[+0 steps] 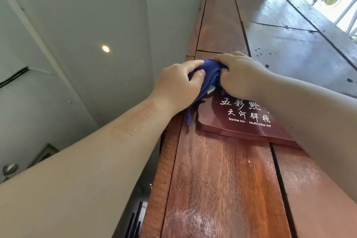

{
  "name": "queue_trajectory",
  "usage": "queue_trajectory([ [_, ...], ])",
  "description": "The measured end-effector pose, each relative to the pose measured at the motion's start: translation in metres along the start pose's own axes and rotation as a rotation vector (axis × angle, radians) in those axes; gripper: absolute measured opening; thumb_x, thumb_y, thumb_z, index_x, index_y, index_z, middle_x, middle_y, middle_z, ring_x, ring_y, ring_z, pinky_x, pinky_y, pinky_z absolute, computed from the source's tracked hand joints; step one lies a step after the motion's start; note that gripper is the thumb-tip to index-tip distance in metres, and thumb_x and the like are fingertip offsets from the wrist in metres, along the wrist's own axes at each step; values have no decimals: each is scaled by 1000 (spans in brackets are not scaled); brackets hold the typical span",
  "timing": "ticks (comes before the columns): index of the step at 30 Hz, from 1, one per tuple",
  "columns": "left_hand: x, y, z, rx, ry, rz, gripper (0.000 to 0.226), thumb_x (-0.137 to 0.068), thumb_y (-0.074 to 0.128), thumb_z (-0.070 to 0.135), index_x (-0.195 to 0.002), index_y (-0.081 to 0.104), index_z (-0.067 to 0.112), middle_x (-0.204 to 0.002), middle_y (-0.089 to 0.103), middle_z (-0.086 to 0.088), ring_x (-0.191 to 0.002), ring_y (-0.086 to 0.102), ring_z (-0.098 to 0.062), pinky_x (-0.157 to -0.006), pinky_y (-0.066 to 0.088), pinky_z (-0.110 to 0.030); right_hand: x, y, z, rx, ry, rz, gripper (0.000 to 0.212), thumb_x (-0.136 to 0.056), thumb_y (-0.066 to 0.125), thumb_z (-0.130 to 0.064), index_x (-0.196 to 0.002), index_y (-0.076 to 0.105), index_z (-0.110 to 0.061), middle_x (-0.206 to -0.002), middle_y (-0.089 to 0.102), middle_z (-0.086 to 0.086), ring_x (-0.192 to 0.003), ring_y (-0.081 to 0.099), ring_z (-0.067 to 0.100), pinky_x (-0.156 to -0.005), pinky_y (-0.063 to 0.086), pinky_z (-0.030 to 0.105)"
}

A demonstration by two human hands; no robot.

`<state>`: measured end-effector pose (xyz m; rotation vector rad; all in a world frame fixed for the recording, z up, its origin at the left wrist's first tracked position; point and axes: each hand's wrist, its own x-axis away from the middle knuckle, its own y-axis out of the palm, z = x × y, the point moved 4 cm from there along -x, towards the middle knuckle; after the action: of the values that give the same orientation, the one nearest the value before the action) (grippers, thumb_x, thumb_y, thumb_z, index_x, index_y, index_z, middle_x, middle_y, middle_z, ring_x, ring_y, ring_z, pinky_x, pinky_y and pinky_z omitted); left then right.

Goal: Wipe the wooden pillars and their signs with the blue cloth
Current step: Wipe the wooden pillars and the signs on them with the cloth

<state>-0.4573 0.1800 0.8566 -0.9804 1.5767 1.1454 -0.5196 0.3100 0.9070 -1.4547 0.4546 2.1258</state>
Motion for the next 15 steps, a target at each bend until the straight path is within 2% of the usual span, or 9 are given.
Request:
queue_trajectory([
  [3,19,-2,1,51,-18,-2,41,-92,48,30,-133,52,25,-130,60,3,-120,51,-12,-101,37,-25,2,-1,-14,-2,-112,-34,58,-76,39,-10,-129,51,-32,-131,50,3,-118,45,24,-94,37,32],
  [6,39,-6,2,64,-23,18,45,-92,49,32,-136,48,22,-129,60,-1,-120,52,-16,-102,39,-32,-4,-3,-35,36,-203,-90,59,-74,42,-4,-121,56,-35,-124,53,-3,-113,47,19,-88,36,27],
  [8,50,-9,2,69,-46,15,46,-90,48,35,-135,48,24,-125,62,2,-117,55,-19,-100,41,-40,-7,-3,-51,127,-261,-178,54,-72,44,-2,-113,61,-33,-114,55,-3,-104,48,19,-82,36,28],
  [11,68,-14,5,81,-77,15,48,-88,49,34,-136,43,30,-121,64,6,-113,56,-20,-98,41,-45,0,-2,-67,248,-351,-257,50,-71,44,0,-108,60,-29,-109,55,-1,-104,50,21,-84,39,32],
  [15,96,-25,11,73,-70,11,52,-86,49,36,-137,39,36,-109,67,11,-103,59,-18,-93,44,-45,28,-1,-80,274,-418,-247,48,-72,45,-2,-110,60,-27,-108,54,-4,-107,48,19,-87,32,26],
])
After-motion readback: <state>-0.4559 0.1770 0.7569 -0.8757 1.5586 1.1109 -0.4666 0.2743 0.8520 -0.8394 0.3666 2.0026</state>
